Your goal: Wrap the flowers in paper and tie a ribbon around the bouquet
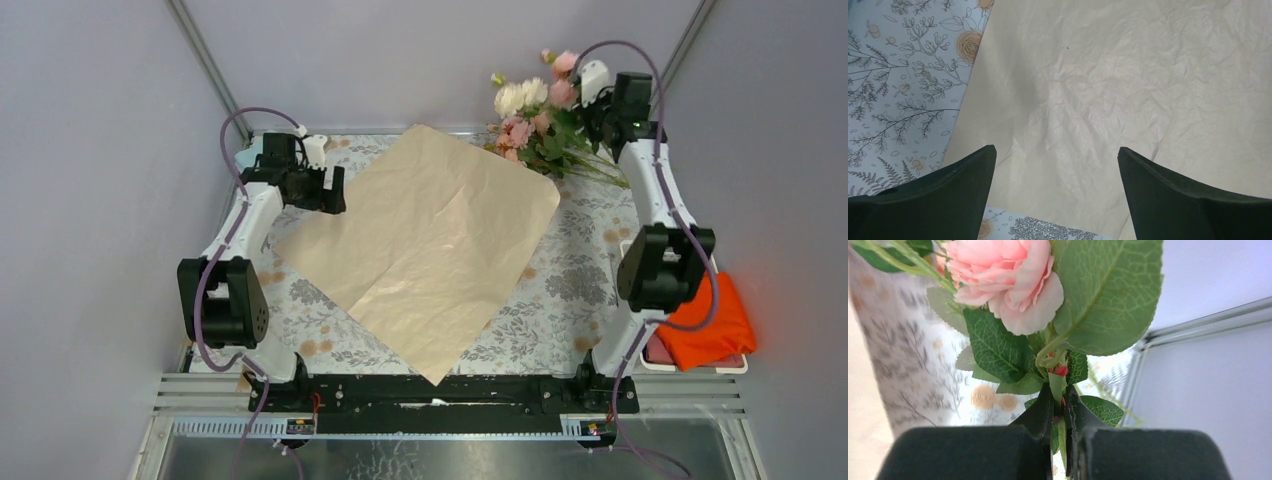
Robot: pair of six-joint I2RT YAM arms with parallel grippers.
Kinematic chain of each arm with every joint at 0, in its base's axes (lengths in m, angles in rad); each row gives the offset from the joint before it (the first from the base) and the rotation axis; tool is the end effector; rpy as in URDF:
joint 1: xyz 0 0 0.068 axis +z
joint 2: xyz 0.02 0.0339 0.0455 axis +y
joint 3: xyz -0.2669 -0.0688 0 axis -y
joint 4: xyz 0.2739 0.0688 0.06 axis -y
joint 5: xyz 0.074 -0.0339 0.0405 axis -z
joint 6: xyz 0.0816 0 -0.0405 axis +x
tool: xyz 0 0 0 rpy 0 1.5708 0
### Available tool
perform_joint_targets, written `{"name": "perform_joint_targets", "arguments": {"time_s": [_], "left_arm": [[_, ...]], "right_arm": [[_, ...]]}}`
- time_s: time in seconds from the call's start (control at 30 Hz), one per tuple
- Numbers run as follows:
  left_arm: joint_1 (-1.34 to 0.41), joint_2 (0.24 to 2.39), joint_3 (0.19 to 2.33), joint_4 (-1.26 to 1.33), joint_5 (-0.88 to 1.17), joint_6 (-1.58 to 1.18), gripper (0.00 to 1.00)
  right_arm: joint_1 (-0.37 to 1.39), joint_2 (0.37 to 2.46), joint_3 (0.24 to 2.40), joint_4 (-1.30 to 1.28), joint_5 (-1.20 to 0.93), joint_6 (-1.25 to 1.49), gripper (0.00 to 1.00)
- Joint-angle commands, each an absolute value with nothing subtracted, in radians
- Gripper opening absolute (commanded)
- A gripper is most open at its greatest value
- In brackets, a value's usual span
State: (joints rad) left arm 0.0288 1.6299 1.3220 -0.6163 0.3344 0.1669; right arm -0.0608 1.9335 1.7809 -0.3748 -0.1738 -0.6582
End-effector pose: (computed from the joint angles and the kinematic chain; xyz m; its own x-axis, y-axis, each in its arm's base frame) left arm 0.4066 -0.0151 0.2335 -0.7584 0.1351 -0.6376 0.3006 0.9405 -0.1582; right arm 0.5278 -0.0180 0.3030 -0.3428 -0.5827 -0.7368 -0.3779 0.8036 -0.4597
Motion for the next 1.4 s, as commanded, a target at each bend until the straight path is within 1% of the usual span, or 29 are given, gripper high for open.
{"name": "perform_joint_targets", "arguments": {"time_s": [0.0,0.2,0.37,0.47,0.63,0.77,0.87,0.97,1.03,1.1,1.23,1.37], "left_arm": [[0.029,1.548,1.306,-0.62,0.368,0.2,0.99],[0.029,1.491,1.299,-0.64,0.42,0.224,0.99],[0.02,1.458,1.297,-0.653,0.455,0.234,0.99],[0.005,1.458,1.302,-0.659,0.465,0.232,0.99],[-0.138,1.475,1.333,-0.667,0.514,0.228,0.99],[-0.374,1.602,1.496,-0.657,0.572,0.172,0.98],[-0.562,1.779,1.664,-0.635,0.59,0.131,0.98],[-0.678,1.967,1.816,-0.589,0.617,0.064,0.99],[-0.719,2.042,1.898,-0.561,0.636,0.014,0.99],[-0.737,2.082,1.935,-0.503,0.63,-0.047,0.99],[-0.745,2.097,1.933,-0.421,0.613,-0.115,0.99],[-0.745,2.08,1.891,-0.382,0.666,-0.152,0.99]], "right_arm": [[-0.058,1.739,1.747,-0.181,-0.135,-0.473,0.0],[-0.058,1.691,1.766,-0.241,0.024,-0.251,0.0],[-0.058,1.657,1.75,-0.336,0.087,0.098,0.0],[-0.057,1.633,1.653,-0.302,0.045,0.253,0.0],[-0.044,1.63,1.523,-0.273,-0.102,0.424,0.0],[-0.007,1.588,1.415,-0.229,-0.114,0.486,0.0],[0.022,1.552,1.349,-0.205,-0.131,0.517,0.0],[0.028,1.515,1.321,-0.218,-0.175,0.521,0.0],[0.04,1.475,1.288,-0.192,-0.229,0.501,0.0],[0.067,1.439,1.287,-0.19,-0.282,0.46,0.0],[0.135,1.396,1.319,-0.232,-0.31,0.42,0.0],[0.166,1.368,1.303,-0.2,-0.33,0.452,0.0]]}}
